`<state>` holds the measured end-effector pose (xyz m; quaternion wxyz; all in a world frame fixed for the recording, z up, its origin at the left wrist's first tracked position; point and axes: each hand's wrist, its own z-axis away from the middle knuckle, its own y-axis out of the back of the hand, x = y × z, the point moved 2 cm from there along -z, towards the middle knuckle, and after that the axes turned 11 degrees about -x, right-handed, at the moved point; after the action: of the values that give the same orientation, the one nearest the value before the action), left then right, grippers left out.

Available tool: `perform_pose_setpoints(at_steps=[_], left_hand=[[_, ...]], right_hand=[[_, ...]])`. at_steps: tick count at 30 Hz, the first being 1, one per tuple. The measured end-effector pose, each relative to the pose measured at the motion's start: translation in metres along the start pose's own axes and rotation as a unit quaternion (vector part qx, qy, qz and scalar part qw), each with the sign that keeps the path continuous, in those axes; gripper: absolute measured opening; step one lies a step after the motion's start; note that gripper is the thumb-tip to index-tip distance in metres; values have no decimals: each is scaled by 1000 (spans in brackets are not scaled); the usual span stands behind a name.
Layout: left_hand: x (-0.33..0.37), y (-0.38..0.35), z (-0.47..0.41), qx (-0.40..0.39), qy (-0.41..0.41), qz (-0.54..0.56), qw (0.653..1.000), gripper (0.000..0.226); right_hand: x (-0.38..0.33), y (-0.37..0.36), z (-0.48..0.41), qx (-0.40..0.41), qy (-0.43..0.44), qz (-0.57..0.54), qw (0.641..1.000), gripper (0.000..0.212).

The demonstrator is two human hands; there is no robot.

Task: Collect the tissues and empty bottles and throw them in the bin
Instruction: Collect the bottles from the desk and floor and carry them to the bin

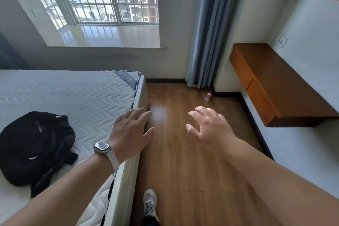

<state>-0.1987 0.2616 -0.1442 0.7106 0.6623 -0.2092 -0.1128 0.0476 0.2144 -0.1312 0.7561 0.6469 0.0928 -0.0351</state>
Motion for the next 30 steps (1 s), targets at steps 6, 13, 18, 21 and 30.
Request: perform_pose_setpoints(at_steps=[6, 13, 18, 21, 30], left_hand=[[-38, -4, -98, 12, -44, 19, 999, 56], [-89, 7, -210, 24, -84, 31, 996, 56], [-106, 5, -264, -3, -101, 25, 995, 55], [-107, 0, -295, -6, -111, 15, 994, 54], [-85, -20, -398, -35, -95, -3, 995, 55]], right_hand=[[13, 17, -83, 17, -54, 19, 998, 69], [11, 41, -182, 27, -84, 36, 995, 70], [20, 43, -225, 20, -105, 27, 994, 71], [37, 45, -248, 21, -117, 14, 993, 71], [126, 31, -333, 9, -115, -30, 993, 70]])
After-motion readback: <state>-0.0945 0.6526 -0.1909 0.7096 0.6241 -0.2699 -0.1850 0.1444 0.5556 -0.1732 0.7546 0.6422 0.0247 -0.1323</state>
